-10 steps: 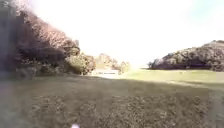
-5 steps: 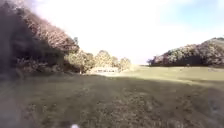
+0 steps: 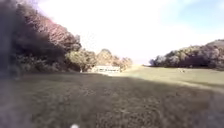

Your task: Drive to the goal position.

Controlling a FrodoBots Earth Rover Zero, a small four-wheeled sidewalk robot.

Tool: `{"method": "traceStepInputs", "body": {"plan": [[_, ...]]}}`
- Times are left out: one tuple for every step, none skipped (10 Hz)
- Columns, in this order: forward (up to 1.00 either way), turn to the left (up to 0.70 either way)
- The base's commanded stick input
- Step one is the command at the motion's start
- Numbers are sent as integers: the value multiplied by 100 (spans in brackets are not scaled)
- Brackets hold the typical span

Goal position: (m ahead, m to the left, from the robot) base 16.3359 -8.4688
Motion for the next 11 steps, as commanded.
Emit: {"method": "traceStepInputs", "body": {"plan": [[85, -2], [85, -32], [85, -34], [85, -34], [85, -34], [85, -34], [85, -34], [85, -34], [85, -34], [85, -18], [85, 0]]}}
